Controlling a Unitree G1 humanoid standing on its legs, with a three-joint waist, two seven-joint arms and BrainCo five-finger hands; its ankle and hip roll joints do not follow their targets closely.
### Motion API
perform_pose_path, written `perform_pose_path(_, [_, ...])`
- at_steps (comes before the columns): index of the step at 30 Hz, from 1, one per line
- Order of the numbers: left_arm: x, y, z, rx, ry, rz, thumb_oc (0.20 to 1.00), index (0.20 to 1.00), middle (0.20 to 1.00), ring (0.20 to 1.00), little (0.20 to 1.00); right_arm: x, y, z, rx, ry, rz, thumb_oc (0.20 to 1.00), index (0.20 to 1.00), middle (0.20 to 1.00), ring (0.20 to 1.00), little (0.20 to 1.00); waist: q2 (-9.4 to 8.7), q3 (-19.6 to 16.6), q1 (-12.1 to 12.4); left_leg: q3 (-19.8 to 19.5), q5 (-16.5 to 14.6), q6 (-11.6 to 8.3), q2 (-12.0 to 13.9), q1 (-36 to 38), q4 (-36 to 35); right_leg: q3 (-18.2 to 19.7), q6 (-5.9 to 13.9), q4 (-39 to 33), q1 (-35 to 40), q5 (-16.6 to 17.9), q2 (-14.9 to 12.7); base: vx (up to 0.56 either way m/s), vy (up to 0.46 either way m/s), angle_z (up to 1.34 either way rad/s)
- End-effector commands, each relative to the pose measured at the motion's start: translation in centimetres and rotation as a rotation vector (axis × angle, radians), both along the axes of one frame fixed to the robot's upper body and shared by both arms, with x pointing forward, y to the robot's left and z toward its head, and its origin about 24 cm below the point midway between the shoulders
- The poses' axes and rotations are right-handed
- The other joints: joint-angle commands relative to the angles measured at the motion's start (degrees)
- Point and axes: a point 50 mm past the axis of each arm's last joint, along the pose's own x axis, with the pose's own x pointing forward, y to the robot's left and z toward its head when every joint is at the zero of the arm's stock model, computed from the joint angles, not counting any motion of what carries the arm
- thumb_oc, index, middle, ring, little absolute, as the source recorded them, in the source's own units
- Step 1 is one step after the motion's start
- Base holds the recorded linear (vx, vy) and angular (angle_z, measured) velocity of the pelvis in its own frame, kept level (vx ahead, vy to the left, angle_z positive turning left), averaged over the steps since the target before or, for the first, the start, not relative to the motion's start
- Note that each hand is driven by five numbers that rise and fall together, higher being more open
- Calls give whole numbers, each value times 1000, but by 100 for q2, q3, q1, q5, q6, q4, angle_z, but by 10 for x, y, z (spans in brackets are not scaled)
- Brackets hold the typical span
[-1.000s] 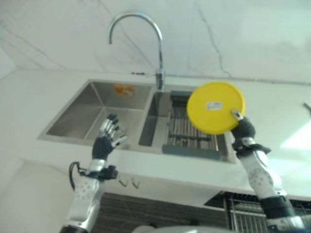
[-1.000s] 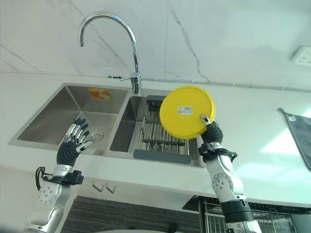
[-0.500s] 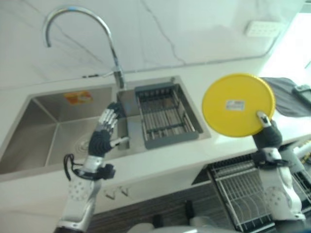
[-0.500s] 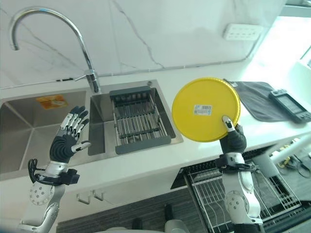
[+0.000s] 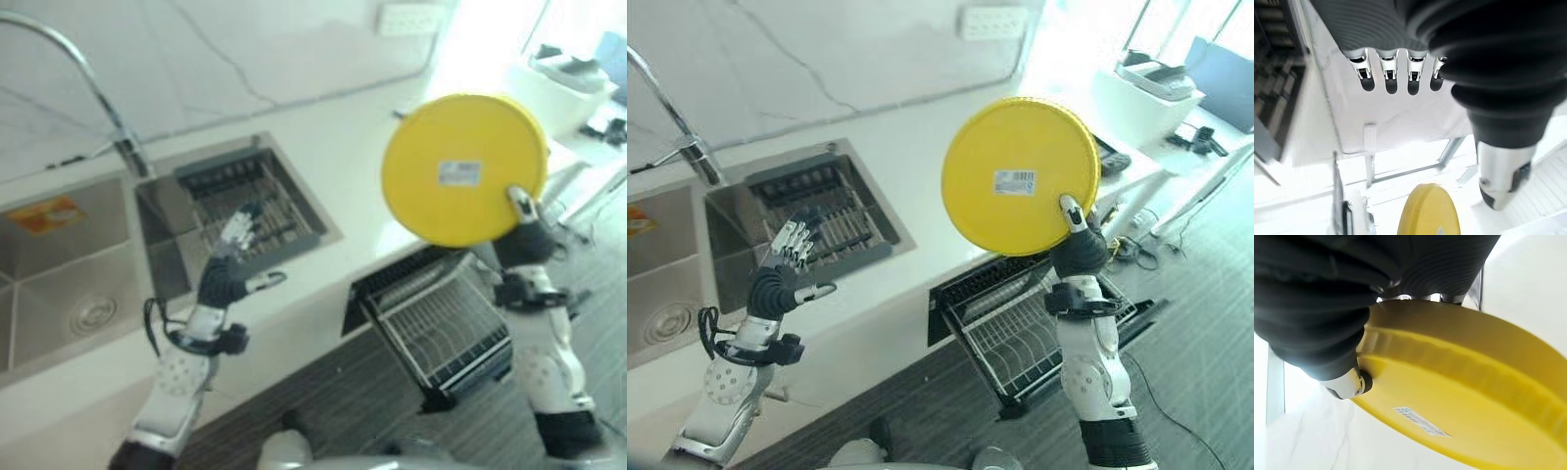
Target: Place the dishes in the dishwasher.
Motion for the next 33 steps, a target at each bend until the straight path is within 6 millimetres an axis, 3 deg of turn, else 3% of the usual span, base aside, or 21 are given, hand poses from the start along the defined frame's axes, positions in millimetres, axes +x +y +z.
perform_pose_path(1, [-3, -2, 26, 1, -139, 4, 1000, 1000, 1000, 1000, 1000, -12, -9, 40, 7, -202, -69, 200, 200, 200, 200, 200, 127, -325, -101, -987, -633, 362, -966, 216, -296, 411, 761, -897, 236, 920, 318, -126, -448, -144])
perform_pose_path(5, [-4, -8, 29, 17, -159, -35, 1000, 1000, 1000, 1000, 1000, -16, -19, 39, 10, -202, -108, 200, 200, 200, 200, 200, 56, -351, -182, -940, -576, 248, -757, 152, -296, 372, 702, -1347, 336, 567, 590, -137, -455, -75])
perform_pose_path(9, [-1, -9, 31, 14, -165, -44, 1000, 1000, 1000, 1000, 1000, -17, -22, 40, 22, -212, -120, 200, 200, 200, 200, 200, 63, -373, -282, -1018, -478, 69, -492, 110, -296, 574, 529, -1657, 326, 96, 1005, -112, -467, -18])
perform_pose_path(12, [-1, -11, 31, 11, -151, -45, 1000, 1000, 1000, 1000, 1000, -18, -16, 41, -47, -201, -122, 200, 200, 200, 200, 200, 113, -368, -388, -1075, -165, -170, -83, -12, -296, 877, 346, -1816, 241, -375, 1438, -114, -589, -14])
perform_pose_path(15, [-1, -9, 27, -32, -130, -16, 1000, 1000, 1000, 1000, 1000, -16, -11, 43, -105, -193, -94, 200, 200, 200, 200, 200, 125, -250, -510, -765, 43, -360, 311, -60, -97, 1008, 92, -1765, 91, -463, 1690, -79, -430, -32])
perform_pose_path(17, [-3, -8, 24, -52, -133, -8, 1000, 1000, 1000, 1000, 1000, -15, -12, 44, -108, -203, -76, 200, 200, 200, 200, 200, 80, -99, -539, -728, -222, -360, 366, -307, 660, 1050, -68, -1730, 36, -463, 1795, -95, -390, -28])
perform_pose_path(18, [-7, -6, 22, -60, -139, 6, 1000, 1000, 1000, 1000, 1000, -14, -12, 44, -106, -211, -60, 200, 200, 200, 200, 200, 41, 17, -470, -934, -499, -269, 61, -566, 1388, 1132, -123, -1716, 59, -445, 1812, -85, -334, 9])
perform_pose_path(19, [-9, -4, 22, -67, -145, 24, 1000, 1000, 1000, 1000, 1000, -13, -10, 45, -113, -217, -54, 200, 200, 200, 200, 200, 33, 72, -398, -1079, -803, -105, -347, -677, 1670, 1164, -116, -1732, 57, -413, 1800, -32, -167, 25])
perform_pose_path(21, [-11, -2, 22, -74, -159, 28, 1000, 1000, 1000, 1000, 1000, -12, -5, 46, -143, -221, -111, 200, 200, 200, 200, 200, 145, 35, -298, -736, -1055, 118, -1027, -578, 1536, 1008, -51, -1724, 104, -419, 1853, 65, 29, 8])
perform_pose_path(22, [-11, -4, 23, -72, -167, 8, 1000, 1000, 1000, 1000, 1000, -12, -3, 46, -144, -223, -133, 200, 200, 200, 200, 200, 187, -12, -314, -475, -1096, 215, -1187, -453, 1370, 880, -27, -1670, 97, -443, 1876, 125, 121, -5])
perform_pose_path(23, [-10, -8, 24, -69, -172, 2, 1000, 1000, 1000, 1000, 1000, -12, 2, 44, -135, -228, -135, 200, 200, 200, 200, 200, 271, -23, -329, -521, -1015, 284, -1212, -232, 990, 851, -11, -1452, 24, -536, 1942, 177, 185, 23])
perform_pose_path(25, [-6, -16, 21, -64, -178, 23, 1000, 1000, 1000, 1000, 1000, -12, 14, 44, -117, -238, -110, 200, 200, 200, 200, 200, 330, -41, -314, -970, -885, 344, -1257, 64, 563, 884, -25, -1123, -101, -663, 1989, 207, 234, 65])
perform_pose_path(29, [0, -18, 22, -43, -193, 49, 1000, 1000, 1000, 1000, 1000, -15, 3, 45, -92, -243, -89, 200, 200, 200, 200, 200, 278, -129, -338, -1252, -690, 446, -1237, 386, -69, 660, 124, -57, -406, -401, 1876, 204, 256, 33])
perform_pose_path(31, [2, -12, 25, -24, -217, 97, 1000, 1000, 1000, 1000, 1000, -15, -1, 45, -44, -235, -70, 200, 200, 200, 200, 200, 259, -106, -330, -1343, -682, 488, -1201, 394, -92, 710, 126, 475, -643, -380, 1828, 100, 153, 6])
perform_pose_path(33, [1, -11, 31, -3, -264, 99, 1000, 1000, 1000, 1000, 1000, -18, -1, 49, -49, -259, -95, 200, 200, 200, 200, 200, 219, -101, -341, -1465, -731, 477, -1177, 313, 44, 966, 39, 348, -682, -522, 1874, 91, 36, 7])
